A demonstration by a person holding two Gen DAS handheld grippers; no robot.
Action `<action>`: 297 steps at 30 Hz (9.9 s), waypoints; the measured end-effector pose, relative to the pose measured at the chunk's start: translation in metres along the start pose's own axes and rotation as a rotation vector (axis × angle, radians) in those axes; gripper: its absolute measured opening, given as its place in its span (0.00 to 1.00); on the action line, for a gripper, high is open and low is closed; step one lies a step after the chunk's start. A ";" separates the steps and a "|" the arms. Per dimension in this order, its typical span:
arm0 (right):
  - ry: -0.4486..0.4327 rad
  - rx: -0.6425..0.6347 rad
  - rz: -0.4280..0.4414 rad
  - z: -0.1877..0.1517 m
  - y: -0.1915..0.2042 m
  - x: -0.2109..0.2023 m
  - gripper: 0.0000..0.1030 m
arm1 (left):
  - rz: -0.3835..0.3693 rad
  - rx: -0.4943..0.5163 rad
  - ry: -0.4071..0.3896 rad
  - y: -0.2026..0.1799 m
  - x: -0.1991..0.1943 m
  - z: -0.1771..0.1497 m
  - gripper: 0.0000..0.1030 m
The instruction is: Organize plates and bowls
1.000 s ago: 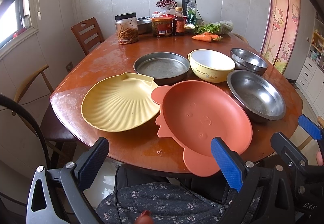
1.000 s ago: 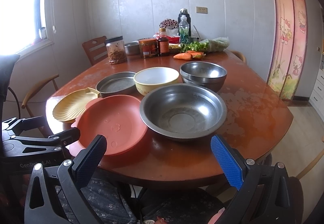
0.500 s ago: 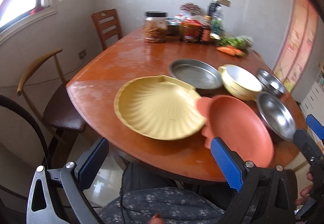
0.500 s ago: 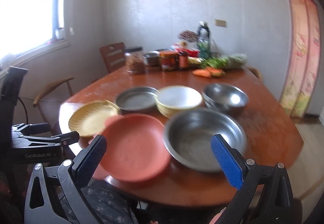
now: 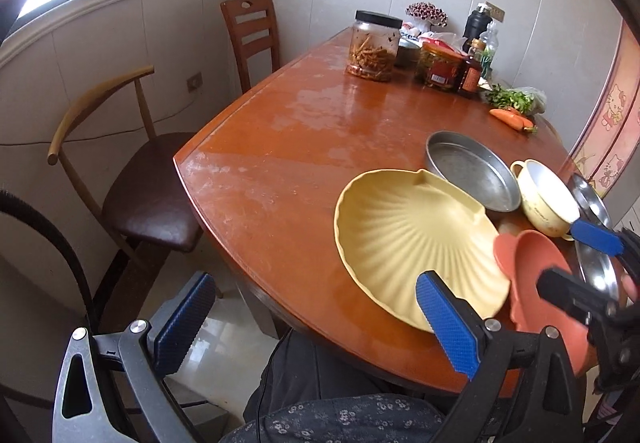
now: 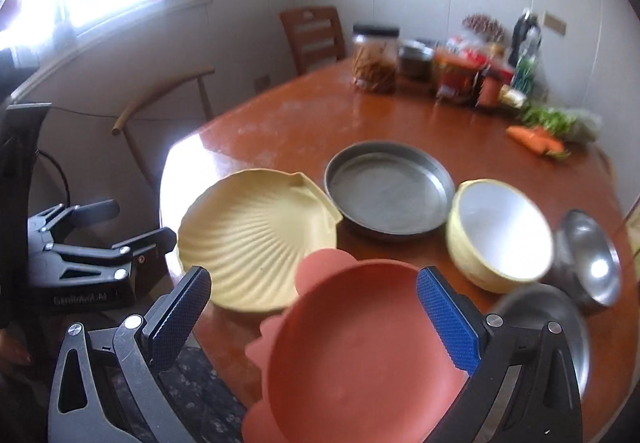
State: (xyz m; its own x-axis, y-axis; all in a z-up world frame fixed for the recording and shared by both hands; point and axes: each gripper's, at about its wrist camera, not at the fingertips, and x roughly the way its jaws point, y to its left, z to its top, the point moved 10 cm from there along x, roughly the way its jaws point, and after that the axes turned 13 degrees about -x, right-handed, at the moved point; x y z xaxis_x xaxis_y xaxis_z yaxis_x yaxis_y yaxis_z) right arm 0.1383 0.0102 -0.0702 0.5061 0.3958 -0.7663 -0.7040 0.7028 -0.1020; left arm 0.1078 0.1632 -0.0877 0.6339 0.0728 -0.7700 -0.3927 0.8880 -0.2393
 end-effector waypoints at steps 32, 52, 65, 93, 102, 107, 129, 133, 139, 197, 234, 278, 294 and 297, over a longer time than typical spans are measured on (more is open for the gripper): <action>0.228 -0.036 0.096 0.013 -0.008 0.096 0.29 | -0.106 0.038 0.160 -0.023 0.044 -0.003 0.36; 0.192 -0.069 0.162 0.041 0.031 0.114 0.30 | 0.003 -0.004 0.087 0.013 0.068 0.059 0.36; 0.170 -0.038 0.191 0.042 0.033 0.117 0.35 | 0.020 -0.022 0.085 0.020 0.092 0.070 0.36; -0.045 0.160 0.026 -0.054 -0.028 -0.061 0.56 | -0.211 0.134 0.021 -0.095 -0.015 0.004 0.60; -0.034 0.230 0.003 -0.110 -0.018 -0.083 0.56 | -0.220 0.210 0.084 -0.127 -0.005 -0.041 0.60; -0.017 0.318 0.017 -0.122 -0.025 -0.079 0.56 | -0.215 0.231 0.110 -0.132 0.003 -0.052 0.60; -0.014 0.363 -0.054 -0.122 -0.041 -0.032 0.39 | -0.286 0.264 0.159 -0.153 0.034 -0.073 0.43; -0.014 0.347 -0.082 -0.120 -0.042 -0.033 0.39 | -0.292 0.264 0.166 -0.150 0.030 -0.075 0.41; -0.039 0.315 -0.088 -0.106 -0.035 -0.040 0.39 | -0.285 0.257 0.133 -0.139 0.016 -0.068 0.41; -0.079 0.048 0.089 0.058 0.045 0.061 0.40 | -0.052 0.053 0.016 0.009 0.028 0.055 0.42; -0.023 0.062 0.108 0.049 0.049 0.090 0.41 | -0.015 0.026 0.061 0.025 0.055 0.054 0.42; 0.112 0.039 0.103 -0.004 -0.002 0.076 0.46 | -0.102 0.093 -0.005 -0.031 0.003 0.049 0.48; 0.103 -0.012 0.143 -0.083 0.033 -0.004 0.47 | -0.172 0.218 0.052 -0.088 -0.018 -0.028 0.48; 0.106 -0.022 0.127 -0.090 0.034 -0.014 0.47 | -0.168 0.222 0.072 -0.092 -0.016 -0.042 0.48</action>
State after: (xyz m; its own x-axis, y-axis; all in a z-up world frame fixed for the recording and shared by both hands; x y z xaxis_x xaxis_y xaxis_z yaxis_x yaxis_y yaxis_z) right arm 0.0623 -0.0245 -0.1199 0.3583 0.4153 -0.8362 -0.7701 0.6378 -0.0132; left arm 0.1055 0.0606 -0.0781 0.6259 -0.1092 -0.7722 -0.1259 0.9630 -0.2381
